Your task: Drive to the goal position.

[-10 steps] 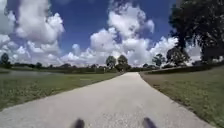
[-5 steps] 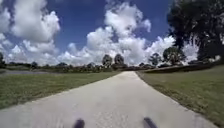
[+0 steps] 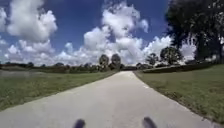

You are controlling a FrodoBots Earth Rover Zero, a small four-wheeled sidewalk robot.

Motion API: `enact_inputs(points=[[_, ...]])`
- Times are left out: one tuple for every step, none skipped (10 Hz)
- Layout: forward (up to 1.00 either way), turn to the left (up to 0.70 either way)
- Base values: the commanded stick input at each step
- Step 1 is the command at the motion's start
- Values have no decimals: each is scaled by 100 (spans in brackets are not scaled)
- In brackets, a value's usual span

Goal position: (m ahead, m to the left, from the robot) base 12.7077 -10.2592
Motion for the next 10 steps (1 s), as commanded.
enact_inputs(points=[[70, 0], [70, 0], [70, 0], [70, 0], [70, 0], [70, 0], [70, 0], [70, 0], [70, 0], [70, 0]])
